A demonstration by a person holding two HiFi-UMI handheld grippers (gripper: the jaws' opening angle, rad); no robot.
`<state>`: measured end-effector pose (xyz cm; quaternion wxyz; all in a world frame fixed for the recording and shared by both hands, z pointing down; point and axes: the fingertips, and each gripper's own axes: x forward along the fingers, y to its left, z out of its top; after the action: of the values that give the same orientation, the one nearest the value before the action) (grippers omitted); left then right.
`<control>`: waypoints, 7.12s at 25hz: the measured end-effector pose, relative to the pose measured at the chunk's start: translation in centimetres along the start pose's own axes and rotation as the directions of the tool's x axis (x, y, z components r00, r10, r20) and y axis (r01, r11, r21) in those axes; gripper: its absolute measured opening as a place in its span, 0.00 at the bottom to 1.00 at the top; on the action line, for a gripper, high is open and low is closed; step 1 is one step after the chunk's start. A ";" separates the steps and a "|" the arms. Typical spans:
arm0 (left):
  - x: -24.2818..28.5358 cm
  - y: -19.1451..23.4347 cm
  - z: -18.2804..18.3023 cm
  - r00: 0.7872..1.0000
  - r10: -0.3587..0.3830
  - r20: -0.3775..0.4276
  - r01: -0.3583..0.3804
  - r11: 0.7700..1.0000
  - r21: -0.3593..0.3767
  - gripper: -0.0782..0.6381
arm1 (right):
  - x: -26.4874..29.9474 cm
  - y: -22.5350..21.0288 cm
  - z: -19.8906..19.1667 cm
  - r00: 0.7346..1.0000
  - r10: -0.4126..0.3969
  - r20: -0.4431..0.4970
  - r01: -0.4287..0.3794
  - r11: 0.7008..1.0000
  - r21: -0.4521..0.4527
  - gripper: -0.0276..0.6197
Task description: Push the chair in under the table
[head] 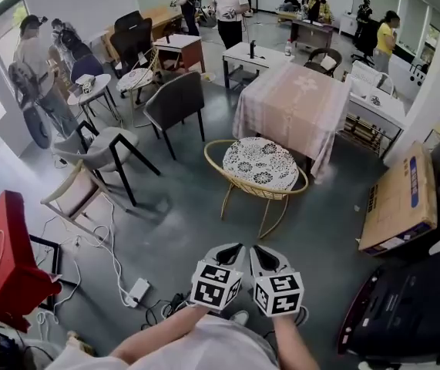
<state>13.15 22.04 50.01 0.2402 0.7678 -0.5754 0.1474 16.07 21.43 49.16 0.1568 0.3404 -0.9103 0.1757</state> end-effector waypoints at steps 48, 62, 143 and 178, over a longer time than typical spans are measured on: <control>13.6 23.2 7.6 0.932 -0.319 -0.174 0.348 0.921 0.175 0.12 | 23.2 -4.5 4.9 0.920 -0.332 -0.210 0.319 0.943 -0.093 0.05; 17.5 27.5 5.8 0.899 -0.309 -0.311 0.438 0.678 0.590 0.12 | 25.7 -6.8 3.8 0.873 -0.393 -0.289 0.293 0.896 -0.333 0.05; 38.3 35.0 8.9 0.803 -0.006 -0.596 0.593 0.113 0.797 0.25 | 35.6 -25.7 1.3 0.706 -0.382 -0.596 -0.159 0.735 -0.659 0.15; 49.9 35.7 16.0 0.808 0.119 -0.577 0.539 0.246 0.805 0.27 | 41.3 -36.9 6.8 0.748 -0.342 -0.569 -0.155 0.743 -0.651 0.16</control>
<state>-7.02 -35.01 68.75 -0.1013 0.7526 -0.1623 0.6301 10.12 -30.86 67.66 0.5852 0.2264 -0.7763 -0.0598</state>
